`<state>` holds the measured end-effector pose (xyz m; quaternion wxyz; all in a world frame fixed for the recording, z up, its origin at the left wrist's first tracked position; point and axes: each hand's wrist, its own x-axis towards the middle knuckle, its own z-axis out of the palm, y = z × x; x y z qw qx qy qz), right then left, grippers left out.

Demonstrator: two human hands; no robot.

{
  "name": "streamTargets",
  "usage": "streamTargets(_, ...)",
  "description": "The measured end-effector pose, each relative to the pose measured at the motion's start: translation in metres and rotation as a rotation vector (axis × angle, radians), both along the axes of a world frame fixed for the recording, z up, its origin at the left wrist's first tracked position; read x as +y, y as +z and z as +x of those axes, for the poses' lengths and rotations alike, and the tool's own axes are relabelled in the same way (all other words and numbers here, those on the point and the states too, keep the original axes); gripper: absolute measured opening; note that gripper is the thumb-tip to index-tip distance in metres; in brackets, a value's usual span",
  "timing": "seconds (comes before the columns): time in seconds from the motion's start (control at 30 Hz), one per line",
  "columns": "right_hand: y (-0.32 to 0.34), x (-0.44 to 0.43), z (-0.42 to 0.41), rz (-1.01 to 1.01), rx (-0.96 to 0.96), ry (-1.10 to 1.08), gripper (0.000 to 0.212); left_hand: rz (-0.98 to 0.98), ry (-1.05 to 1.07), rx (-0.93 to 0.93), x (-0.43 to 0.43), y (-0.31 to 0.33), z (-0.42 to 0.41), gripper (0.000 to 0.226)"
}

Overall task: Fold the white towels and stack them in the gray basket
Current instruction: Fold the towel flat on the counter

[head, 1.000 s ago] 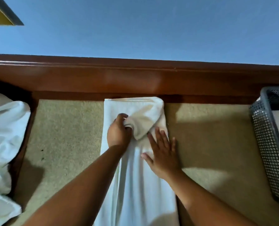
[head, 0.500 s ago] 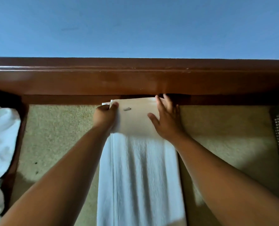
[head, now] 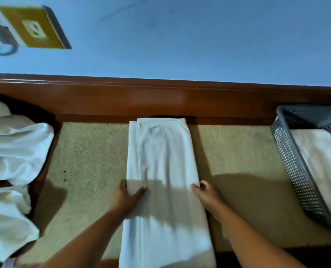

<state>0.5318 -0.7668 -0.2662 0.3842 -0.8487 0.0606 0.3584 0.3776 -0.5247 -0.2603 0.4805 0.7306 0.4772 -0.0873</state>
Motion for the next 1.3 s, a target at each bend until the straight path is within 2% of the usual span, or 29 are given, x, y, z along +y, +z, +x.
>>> streamTargets(0.07, 0.000, -0.023, -0.037, 0.001, 0.102, -0.038, 0.056, -0.063, -0.034, 0.030, -0.031, 0.004, -0.037, 0.066)
streamTargets(0.17, 0.009, -0.055, -0.099, 0.014, 0.174, -0.068, 0.038, -0.168, -0.084, 0.082, -0.068, 0.012, -0.094, 0.061)
streamTargets(0.3, 0.027, -0.081, -0.161, 0.028, 0.182, -0.127, 0.026, -0.161, -0.102, 0.083, -0.091, 0.021, -0.153, 0.066)
streamTargets(0.43, 0.030, -0.107, -0.214, 0.113, 0.307, -0.171, 0.052, -0.210, -0.112, 0.124, -0.103, 0.020, -0.197, 0.070)
streamTargets(0.5, 0.028, -0.118, -0.243, 0.083, 0.347, -0.163, 0.043, -0.278, -0.151, 0.146, -0.114, 0.015, -0.213, 0.061)
streamTargets(0.57, 0.022, -0.126, -0.271, 0.039, 0.324, -0.181, 0.031, -0.356, -0.144, 0.173, -0.130, 0.010, -0.226, 0.055)
streamTargets(0.67, 0.011, -0.134, -0.306, 0.013, 0.268, -0.261, 0.036, -0.382, -0.054, 0.211, -0.154, 0.004, -0.244, 0.053)
streamTargets(0.77, 0.013, -0.141, -0.320, 0.046, 0.224, -0.325, 0.031, -0.380, 0.030, 0.212, -0.159, 0.008, -0.252, 0.055)
streamTargets(0.87, 0.028, -0.147, -0.318, 0.006, 0.137, -0.248, 0.032, -0.393, 0.036, 0.180, -0.147, 0.020, -0.261, 0.051)
streamTargets(0.93, 0.042, -0.150, -0.316, -0.016, 0.097, -0.176, 0.029, -0.439, 0.092, 0.110, -0.137, 0.025, -0.269, 0.057)
streamTargets(1.03, 0.059, -0.158, -0.324, 0.017, 0.021, -0.085, 0.031, -0.485, 0.151, 0.013, -0.137, 0.039, -0.287, 0.052)
streamTargets(1.17, 0.074, -0.179, -0.366, 0.148, 0.093, -0.114, 0.032, -0.552, 0.248, -0.090, -0.165, 0.052, -0.331, 0.044)
streamTargets(1.3, 0.074, -0.219, -0.424, 0.168, 0.184, -0.121, 0.034, -0.579, 0.362, -0.145, -0.209, 0.052, -0.393, 0.043)
